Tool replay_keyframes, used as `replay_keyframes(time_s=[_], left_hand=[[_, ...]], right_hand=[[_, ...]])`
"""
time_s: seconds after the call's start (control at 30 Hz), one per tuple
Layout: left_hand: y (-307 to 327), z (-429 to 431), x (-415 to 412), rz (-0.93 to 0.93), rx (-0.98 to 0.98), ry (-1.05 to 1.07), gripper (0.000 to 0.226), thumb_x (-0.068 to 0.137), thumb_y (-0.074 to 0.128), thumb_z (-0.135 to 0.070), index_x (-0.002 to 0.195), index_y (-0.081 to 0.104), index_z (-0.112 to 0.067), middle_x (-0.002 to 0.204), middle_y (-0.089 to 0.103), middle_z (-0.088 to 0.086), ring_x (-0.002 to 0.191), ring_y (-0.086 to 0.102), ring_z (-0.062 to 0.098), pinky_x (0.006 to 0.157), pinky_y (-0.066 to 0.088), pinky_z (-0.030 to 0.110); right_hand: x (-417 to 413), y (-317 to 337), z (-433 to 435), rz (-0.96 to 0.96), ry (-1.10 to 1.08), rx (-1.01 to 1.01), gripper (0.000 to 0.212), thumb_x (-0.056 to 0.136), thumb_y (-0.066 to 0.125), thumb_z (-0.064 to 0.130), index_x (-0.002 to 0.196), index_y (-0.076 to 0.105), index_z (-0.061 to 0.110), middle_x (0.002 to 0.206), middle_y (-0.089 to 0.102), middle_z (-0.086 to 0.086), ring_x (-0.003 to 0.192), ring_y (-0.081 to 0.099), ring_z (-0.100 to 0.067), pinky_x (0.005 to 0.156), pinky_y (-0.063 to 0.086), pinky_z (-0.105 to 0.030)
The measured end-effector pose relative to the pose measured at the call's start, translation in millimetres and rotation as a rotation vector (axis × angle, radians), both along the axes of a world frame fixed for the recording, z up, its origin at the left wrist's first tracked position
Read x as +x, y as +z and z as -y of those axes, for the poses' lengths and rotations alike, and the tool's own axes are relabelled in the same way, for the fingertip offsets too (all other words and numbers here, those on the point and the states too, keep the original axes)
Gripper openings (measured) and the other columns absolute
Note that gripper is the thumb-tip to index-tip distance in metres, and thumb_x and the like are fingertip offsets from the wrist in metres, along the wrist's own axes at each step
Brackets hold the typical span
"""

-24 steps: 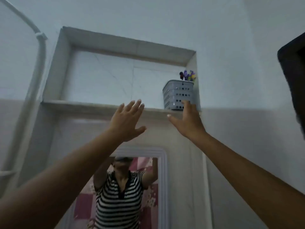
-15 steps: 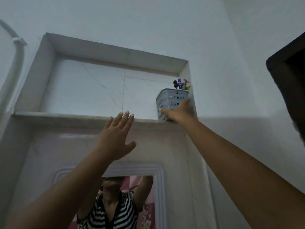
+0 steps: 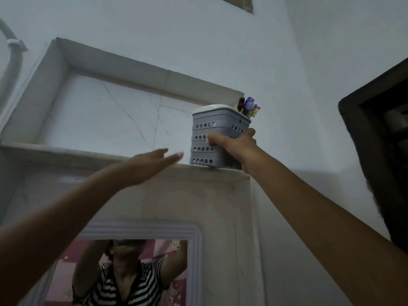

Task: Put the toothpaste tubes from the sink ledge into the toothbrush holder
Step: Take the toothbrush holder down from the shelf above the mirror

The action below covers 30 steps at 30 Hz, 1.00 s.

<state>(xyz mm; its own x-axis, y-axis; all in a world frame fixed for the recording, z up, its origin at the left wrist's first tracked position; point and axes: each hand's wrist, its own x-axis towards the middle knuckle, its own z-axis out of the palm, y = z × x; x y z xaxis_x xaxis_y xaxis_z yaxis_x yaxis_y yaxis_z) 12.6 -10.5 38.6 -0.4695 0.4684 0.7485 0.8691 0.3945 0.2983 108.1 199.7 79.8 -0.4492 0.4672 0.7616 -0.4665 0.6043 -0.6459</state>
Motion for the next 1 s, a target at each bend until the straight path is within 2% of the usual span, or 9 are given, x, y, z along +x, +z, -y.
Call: replay_keyframes(time_s=[0.13, 0.2, 0.3, 0.4, 0.57, 0.7, 0.8, 0.9, 1.0], left_hand=[[-3.8, -1.2, 35.4, 0.276, 0.274, -0.367, 0.107, 0.055, 0.034, -0.096, 0.144, 0.034, -0.039, 0.147, 0.049, 0.002, 0.126, 0.052, 0.017, 0.108, 0.038, 0.047], [-30.7, -9.3, 47.5, 0.378, 0.3, -0.456, 0.096, 0.061, 0.036, -0.094, 0.134, 0.052, -0.033, 0.129, 0.066, 0.005, 0.116, 0.064, 0.022, 0.1, 0.047, 0.051], [-98.3, -24.7, 61.9, 0.631, 0.467, -0.602, 0.074, 0.074, 0.047, -0.08, 0.108, 0.072, -0.019, 0.1, 0.077, 0.014, 0.087, 0.076, 0.028, 0.082, 0.059, 0.044], [-190.2, -35.2, 46.9, 0.748, 0.667, -0.538, 0.05, 0.084, 0.057, -0.06, 0.108, 0.071, -0.019, 0.107, 0.076, 0.012, 0.086, 0.075, 0.027, 0.08, 0.06, 0.043], [-368.6, -23.2, 40.1, 0.721, 0.635, -0.463, 0.031, 0.091, 0.058, -0.03, 0.12, 0.062, -0.019, 0.116, 0.072, -0.007, 0.109, 0.066, 0.008, 0.089, 0.053, 0.02], [-463.7, 12.1, 45.0, 0.901, 0.373, -0.357, 0.032, 0.096, 0.055, -0.016, 0.128, 0.054, -0.02, 0.119, 0.065, -0.015, 0.108, 0.06, -0.01, 0.086, 0.047, 0.006], [-509.2, 53.2, 34.9, 0.977, 0.257, -0.177, 0.034, 0.094, 0.058, -0.015, 0.129, 0.057, -0.014, 0.121, 0.066, -0.003, 0.109, 0.061, -0.001, 0.085, 0.05, 0.013], [-571.9, 101.3, 24.5, 1.041, 0.233, 0.069, 0.028, 0.091, 0.064, -0.021, 0.119, 0.064, -0.015, 0.112, 0.071, 0.004, 0.104, 0.067, 0.016, 0.086, 0.056, 0.029], [-635.3, 131.7, 17.5, 1.05, 0.124, 0.269, 0.025, 0.084, 0.068, -0.025, 0.108, 0.069, -0.019, 0.108, 0.074, 0.002, 0.097, 0.07, 0.019, 0.091, 0.056, 0.045]], right_hand=[[45.0, -46.7, 15.3, 0.045, 0.24, -0.022, 0.082, 0.073, 0.087, 0.028, 0.133, 0.033, 0.019, 0.112, 0.058, -0.003, 0.085, 0.064, -0.014, 0.043, 0.056, -0.021], [55.0, -85.2, 20.5, 0.078, 0.321, -0.028, 0.079, 0.077, 0.086, 0.013, 0.135, 0.034, 0.02, 0.105, 0.061, 0.002, 0.075, 0.068, -0.012, 0.035, 0.05, -0.016], [45.1, -162.5, 27.7, 0.085, 0.456, -0.006, 0.105, 0.053, 0.095, 0.009, 0.136, 0.033, 0.026, 0.11, 0.07, 0.002, 0.075, 0.077, -0.007, 0.052, 0.061, -0.023], [28.6, -257.2, 31.1, 0.043, 0.581, -0.093, 0.117, 0.038, 0.095, 0.017, 0.14, 0.038, 0.028, 0.121, 0.074, -0.001, 0.102, 0.076, -0.016, 0.081, 0.065, -0.037], [20.8, -419.0, 41.4, 0.098, 0.562, -0.146, 0.091, 0.052, 0.092, 0.004, 0.13, 0.049, 0.024, 0.118, 0.076, 0.005, 0.106, 0.073, -0.008, 0.079, 0.059, -0.018], [18.3, -530.8, 34.2, 0.257, 0.491, -0.21, 0.099, 0.054, 0.097, -0.002, 0.13, 0.034, -0.008, 0.112, 0.068, -0.006, 0.097, 0.072, 0.001, 0.078, 0.058, -0.014], [29.3, -602.0, 27.7, 0.376, 0.381, -0.21, 0.085, 0.055, 0.089, -0.019, 0.123, 0.039, -0.012, 0.108, 0.072, 0.004, 0.096, 0.071, 0.005, 0.079, 0.057, -0.013], [41.9, -669.0, 32.4, 0.435, 0.255, -0.201, 0.092, 0.052, 0.087, -0.03, 0.119, 0.049, 0.02, 0.107, 0.069, 0.034, 0.1, 0.067, 0.012, 0.085, 0.056, -0.012], [52.4, -724.5, 40.3, 0.535, 0.222, -0.239, 0.093, 0.052, 0.097, -0.009, 0.121, 0.055, 0.036, 0.111, 0.067, 0.037, 0.107, 0.067, 0.006, 0.09, 0.055, -0.015]])
